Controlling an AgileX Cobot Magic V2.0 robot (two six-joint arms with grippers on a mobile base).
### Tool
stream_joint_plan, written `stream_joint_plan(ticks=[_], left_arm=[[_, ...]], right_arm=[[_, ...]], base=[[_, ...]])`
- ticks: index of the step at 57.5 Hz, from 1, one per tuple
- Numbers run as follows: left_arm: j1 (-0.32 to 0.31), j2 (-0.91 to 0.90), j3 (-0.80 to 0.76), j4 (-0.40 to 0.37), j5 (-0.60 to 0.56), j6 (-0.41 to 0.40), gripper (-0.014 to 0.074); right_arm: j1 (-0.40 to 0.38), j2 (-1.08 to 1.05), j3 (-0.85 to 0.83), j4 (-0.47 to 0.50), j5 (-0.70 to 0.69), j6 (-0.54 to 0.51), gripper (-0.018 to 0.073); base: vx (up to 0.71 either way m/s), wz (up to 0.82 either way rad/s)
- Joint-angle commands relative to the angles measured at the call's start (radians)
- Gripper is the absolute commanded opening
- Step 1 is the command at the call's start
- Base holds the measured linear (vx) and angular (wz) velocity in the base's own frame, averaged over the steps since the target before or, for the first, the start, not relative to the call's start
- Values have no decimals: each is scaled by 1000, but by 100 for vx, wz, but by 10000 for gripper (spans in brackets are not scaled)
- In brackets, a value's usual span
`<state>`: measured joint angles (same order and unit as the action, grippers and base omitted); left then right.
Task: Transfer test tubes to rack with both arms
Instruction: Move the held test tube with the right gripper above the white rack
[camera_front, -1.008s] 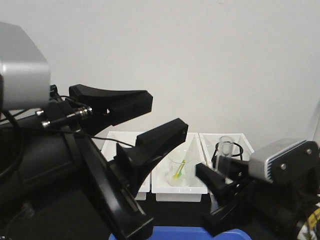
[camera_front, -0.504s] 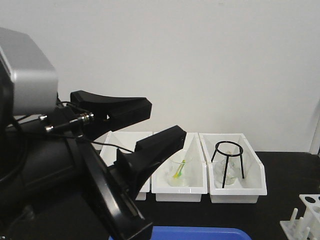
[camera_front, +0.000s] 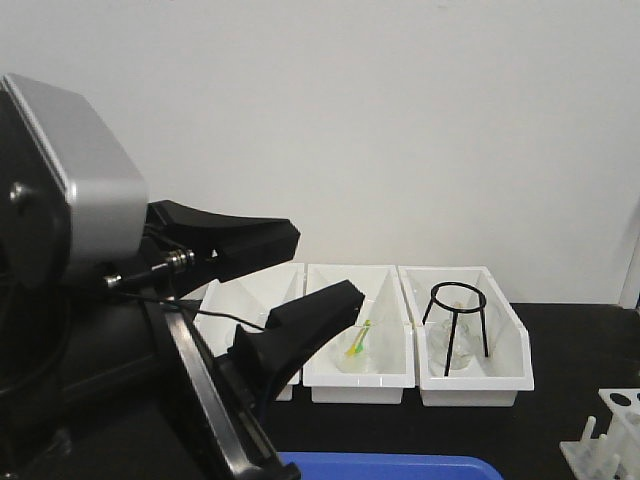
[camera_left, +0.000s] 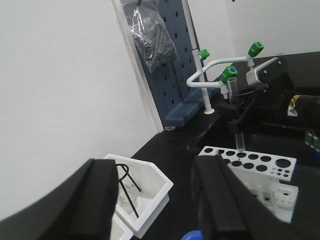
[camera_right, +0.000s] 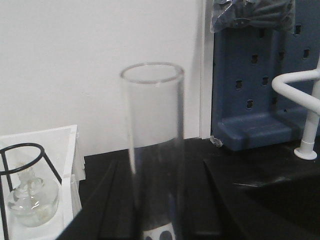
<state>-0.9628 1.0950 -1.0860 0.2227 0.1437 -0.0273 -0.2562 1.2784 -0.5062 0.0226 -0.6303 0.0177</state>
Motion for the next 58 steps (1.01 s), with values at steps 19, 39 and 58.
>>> stream_joint_plan(ticks=[19, 39, 58], left_arm=[[-1, -18, -32, 3, -68, -1, 446], [-1, -18, -32, 2, -65, -2, 446], [-1, -18, -32, 2, -65, -2, 446]], right_arm=[[-6, 52, 2, -16, -211, 68, -6], [-6, 114, 2, -23, -246, 67, -6], [-6, 186, 2, -23, -256, 67, -6]], base=[[0, 0], [0, 0], [0, 0]])
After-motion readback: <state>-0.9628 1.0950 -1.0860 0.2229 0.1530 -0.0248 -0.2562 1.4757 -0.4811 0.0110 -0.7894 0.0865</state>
